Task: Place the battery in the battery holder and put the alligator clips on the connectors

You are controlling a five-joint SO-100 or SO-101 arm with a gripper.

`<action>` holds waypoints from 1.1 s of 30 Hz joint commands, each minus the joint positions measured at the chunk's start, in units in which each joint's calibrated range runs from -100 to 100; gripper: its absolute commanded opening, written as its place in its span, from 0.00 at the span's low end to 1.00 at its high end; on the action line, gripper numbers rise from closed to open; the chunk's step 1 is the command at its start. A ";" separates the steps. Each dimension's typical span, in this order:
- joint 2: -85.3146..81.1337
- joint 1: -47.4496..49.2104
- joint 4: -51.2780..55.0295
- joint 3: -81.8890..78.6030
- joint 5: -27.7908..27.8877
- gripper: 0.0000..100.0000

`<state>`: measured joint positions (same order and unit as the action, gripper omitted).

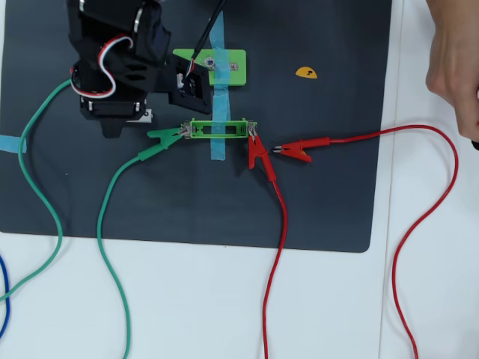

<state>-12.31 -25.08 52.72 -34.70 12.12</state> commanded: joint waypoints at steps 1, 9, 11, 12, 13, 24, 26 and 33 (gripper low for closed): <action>1.12 0.40 0.26 2.06 -0.27 0.12; 6.05 0.30 0.26 2.50 -0.27 0.12; 6.56 0.30 0.18 2.50 -0.27 0.12; 6.73 0.30 0.18 2.50 -0.27 0.12; 6.82 0.30 0.18 2.33 -0.27 0.12; 6.99 0.40 -0.43 2.15 -0.22 0.13; 6.99 0.50 -0.51 2.15 -0.22 0.13; 7.07 1.61 -0.51 2.15 -0.22 0.13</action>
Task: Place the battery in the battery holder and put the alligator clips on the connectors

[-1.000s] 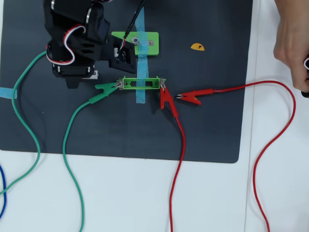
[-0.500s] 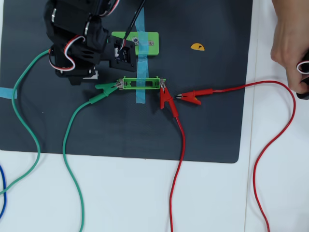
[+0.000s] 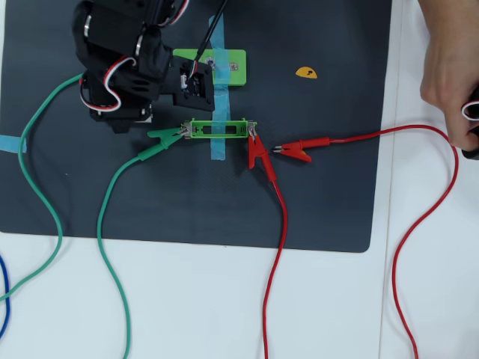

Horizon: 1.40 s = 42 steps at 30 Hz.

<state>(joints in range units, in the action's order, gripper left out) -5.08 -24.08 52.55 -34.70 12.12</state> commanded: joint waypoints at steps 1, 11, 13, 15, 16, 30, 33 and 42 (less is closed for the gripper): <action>-0.15 0.60 -0.34 2.15 -0.22 0.13; 3.34 0.50 -0.43 3.03 -0.11 0.13; 3.68 0.50 -0.51 3.12 0.04 0.13; 3.85 0.50 -0.51 3.12 0.15 0.13; 3.93 0.50 -0.51 3.12 0.15 0.13; 4.27 0.81 -0.60 3.12 0.30 0.13; 5.38 1.61 -0.60 3.20 0.30 0.13; 11.59 1.61 -0.43 8.29 -0.11 0.12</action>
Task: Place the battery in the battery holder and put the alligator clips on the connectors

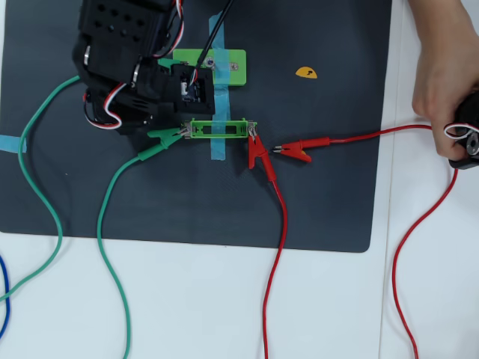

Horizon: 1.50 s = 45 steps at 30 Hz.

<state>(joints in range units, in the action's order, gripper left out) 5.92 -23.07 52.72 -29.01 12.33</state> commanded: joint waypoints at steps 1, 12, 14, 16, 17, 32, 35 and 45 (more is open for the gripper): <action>0.67 0.60 -0.60 2.61 -0.32 0.12; 0.67 0.40 -0.60 2.61 -0.11 0.01; 0.67 0.20 -0.51 2.61 -0.06 0.01; 0.50 -0.40 -0.25 2.61 -0.27 0.01; 0.33 -0.71 -0.25 2.69 -0.32 0.01; -16.34 -4.54 3.18 2.43 -3.86 0.01; -20.94 0.60 9.97 2.69 -5.32 0.01; -29.27 15.65 17.54 2.25 -12.62 0.01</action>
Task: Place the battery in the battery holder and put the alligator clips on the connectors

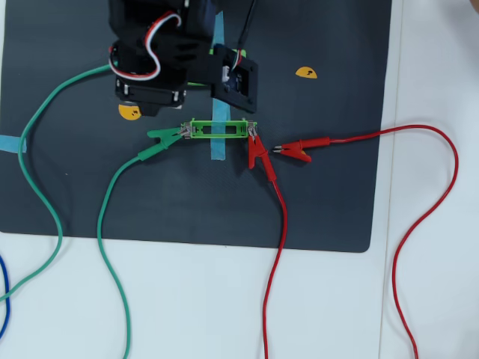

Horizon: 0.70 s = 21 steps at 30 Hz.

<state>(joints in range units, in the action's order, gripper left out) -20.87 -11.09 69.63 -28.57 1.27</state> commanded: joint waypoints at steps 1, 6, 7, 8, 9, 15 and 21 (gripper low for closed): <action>-2.56 5.28 0.64 1.64 -2.13 0.01; -3.16 12.75 0.03 1.46 -5.82 0.01; -3.24 14.06 0.03 1.46 -6.66 0.01; -3.24 15.48 0.03 1.46 -7.39 0.01; -3.24 16.79 0.03 1.37 -8.12 0.01; -3.24 23.76 -0.14 1.28 -11.35 0.01; -2.31 27.49 -1.69 0.67 -13.33 0.01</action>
<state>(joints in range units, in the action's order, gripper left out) -22.22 15.01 69.80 -28.57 -11.29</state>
